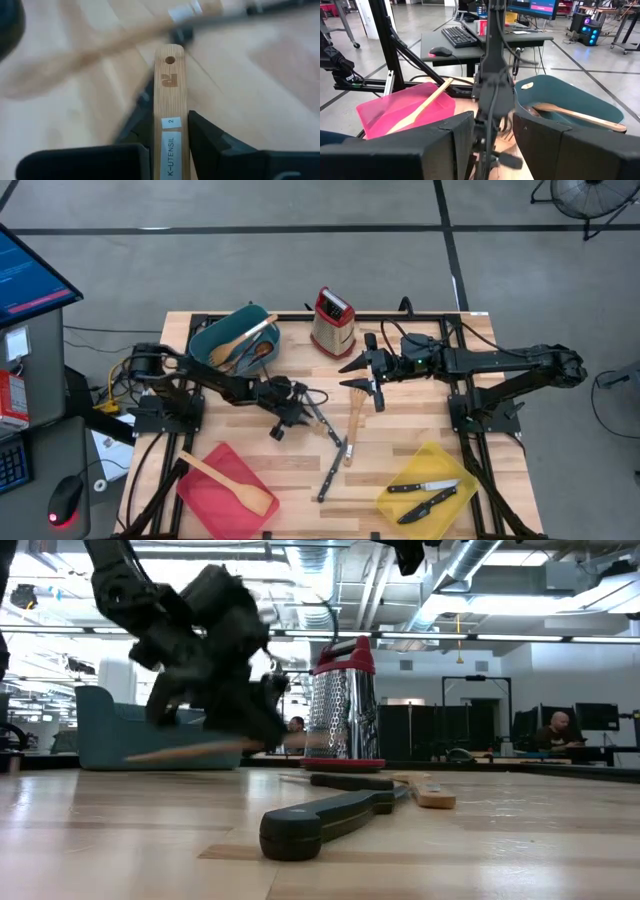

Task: Pick & Place Kitchen Items
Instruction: Put the brown wooden spatula into the pink bin

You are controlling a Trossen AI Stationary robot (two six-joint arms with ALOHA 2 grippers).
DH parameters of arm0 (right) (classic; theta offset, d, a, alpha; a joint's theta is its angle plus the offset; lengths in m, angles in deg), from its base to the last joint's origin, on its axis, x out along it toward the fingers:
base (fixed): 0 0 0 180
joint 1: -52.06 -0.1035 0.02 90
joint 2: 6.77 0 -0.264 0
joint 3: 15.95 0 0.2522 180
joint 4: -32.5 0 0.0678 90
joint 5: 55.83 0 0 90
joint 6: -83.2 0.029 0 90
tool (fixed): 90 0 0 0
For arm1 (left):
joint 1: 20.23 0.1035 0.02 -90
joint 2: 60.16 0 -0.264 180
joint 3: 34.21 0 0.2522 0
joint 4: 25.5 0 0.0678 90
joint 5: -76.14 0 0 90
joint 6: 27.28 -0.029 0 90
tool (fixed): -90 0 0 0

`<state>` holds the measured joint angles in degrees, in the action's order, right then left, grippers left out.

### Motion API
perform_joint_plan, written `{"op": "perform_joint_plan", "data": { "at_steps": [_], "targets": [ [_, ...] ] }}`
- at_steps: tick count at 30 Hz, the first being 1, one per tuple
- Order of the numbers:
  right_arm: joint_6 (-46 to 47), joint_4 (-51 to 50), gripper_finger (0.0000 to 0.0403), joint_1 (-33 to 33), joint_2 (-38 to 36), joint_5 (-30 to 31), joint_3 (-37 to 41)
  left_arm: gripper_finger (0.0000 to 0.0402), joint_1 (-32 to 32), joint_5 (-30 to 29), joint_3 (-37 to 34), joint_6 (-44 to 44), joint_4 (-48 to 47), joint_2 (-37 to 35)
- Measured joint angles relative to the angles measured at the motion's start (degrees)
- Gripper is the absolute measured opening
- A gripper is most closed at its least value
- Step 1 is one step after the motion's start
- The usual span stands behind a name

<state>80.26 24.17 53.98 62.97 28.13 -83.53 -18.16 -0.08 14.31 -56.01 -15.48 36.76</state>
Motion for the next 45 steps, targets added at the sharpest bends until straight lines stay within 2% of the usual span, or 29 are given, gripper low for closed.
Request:
{"op": "perform_joint_plan", "data": {
  "at_steps": [12, 15, 21, 24, 33, 41, 45],
  "targets": [
    [1.51, 0.34, 0.0147, -0.33, 0.0, -0.07, 0.0, 0.0062, 0.32, -6.29, 0.09, 9.65, 0.41, -18.09],
    [1.51, 0.47, 0.0147, -0.39, -0.38, -0.09, 0.0, 0.0064, 0.32, -11.98, 0.11, 13.93, 0.49, -23.08],
    [1.51, 0.65, 0.0147, -0.39, -0.52, -0.09, 0.0, 0.0065, 0.32, -28.19, 0.13, 24.88, 0.8, -33.27],
    [1.51, 0.57, 0.0147, -0.39, -0.57, -0.09, -0.01, 0.0066, 0.34, -32.03, 0.15, 30.73, 0.9, -38.51],
    [1.51, 0.57, 0.0147, -0.39, -0.57, -0.09, -0.01, 0.0067, 0.32, -31.96, 0.15, 45.69, 0.86, -54.14],
    [1.51, 0.57, 0.0147, -0.39, -0.57, -0.11, 0.0, 0.007, 0.32, -21.51, 0.15, 53.16, 4.95, -65.6],
    [1.51, 0.57, 0.0147, -0.39, -0.57, -0.11, -0.02, 0.007, 0.3, -18.82, 0.18, 54.64, 7.72, -69.42]
  ]
}}
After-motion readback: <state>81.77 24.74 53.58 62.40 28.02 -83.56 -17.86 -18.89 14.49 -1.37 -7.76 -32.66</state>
